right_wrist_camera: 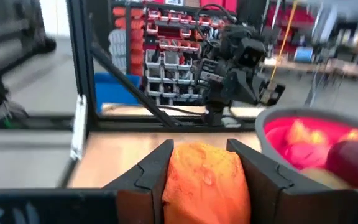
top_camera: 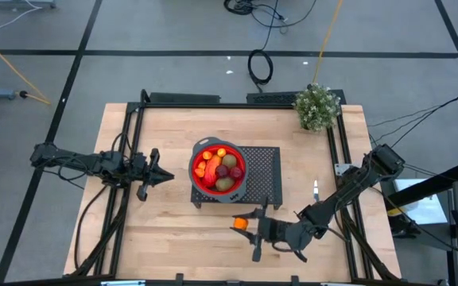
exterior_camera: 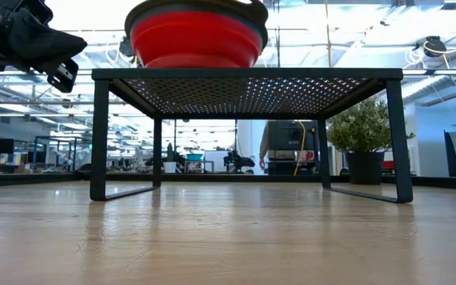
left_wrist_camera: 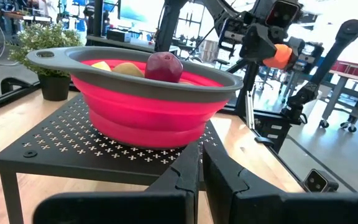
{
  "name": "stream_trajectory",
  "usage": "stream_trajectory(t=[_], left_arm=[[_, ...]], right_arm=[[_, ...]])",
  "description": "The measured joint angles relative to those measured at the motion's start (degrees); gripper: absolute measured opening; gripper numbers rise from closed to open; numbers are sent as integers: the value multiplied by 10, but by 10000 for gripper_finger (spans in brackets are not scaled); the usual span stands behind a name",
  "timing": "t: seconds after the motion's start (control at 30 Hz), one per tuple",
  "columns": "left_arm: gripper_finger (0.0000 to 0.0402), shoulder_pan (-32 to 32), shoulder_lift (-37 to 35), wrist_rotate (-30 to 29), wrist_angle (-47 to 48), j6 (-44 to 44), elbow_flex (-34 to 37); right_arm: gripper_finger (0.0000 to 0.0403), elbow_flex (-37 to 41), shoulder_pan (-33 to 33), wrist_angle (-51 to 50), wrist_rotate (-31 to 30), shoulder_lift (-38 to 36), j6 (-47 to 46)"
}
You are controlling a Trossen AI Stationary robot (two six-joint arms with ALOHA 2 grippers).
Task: Pick & Place Fruit
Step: Put the tangerine into the red colander on the shelf
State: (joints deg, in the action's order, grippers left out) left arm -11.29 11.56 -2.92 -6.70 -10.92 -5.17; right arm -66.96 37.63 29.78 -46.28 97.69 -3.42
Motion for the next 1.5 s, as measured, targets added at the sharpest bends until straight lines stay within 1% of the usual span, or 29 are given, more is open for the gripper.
stream_trajectory(t=[0.27, 0.43, 0.53, 0.73, 0.83, 1.07, 1.2, 1.3, 1.5], left_arm=[[19, 0, 0, 0, 0, 0, 0], [19, 0, 0, 0, 0, 0, 0], [19, 0, 0, 0, 0, 0, 0], [19, 0, 0, 0, 0, 0, 0], [19, 0, 0, 0, 0, 0, 0], [19, 0, 0, 0, 0, 0, 0], [19, 0, 0, 0, 0, 0, 0], [19, 0, 0, 0, 0, -1, 0], [19, 0, 0, 0, 0, -12, 0]], right_arm=[[132, 0, -2, 0, 0, 0, 255], [132, 0, -2, 0, -1, 0, 376], [132, 0, -2, 0, -1, 0, 395], [132, 0, -2, 0, -1, 0, 383], [132, 0, -2, 12, -1, 1, 345], [132, 0, -20, 90, -1, 1, 114], [132, 0, -36, 122, -1, 1, 3], [132, 0, -48, 125, -1, 1, -61], [132, 0, -68, 125, 1, 1, -160]])
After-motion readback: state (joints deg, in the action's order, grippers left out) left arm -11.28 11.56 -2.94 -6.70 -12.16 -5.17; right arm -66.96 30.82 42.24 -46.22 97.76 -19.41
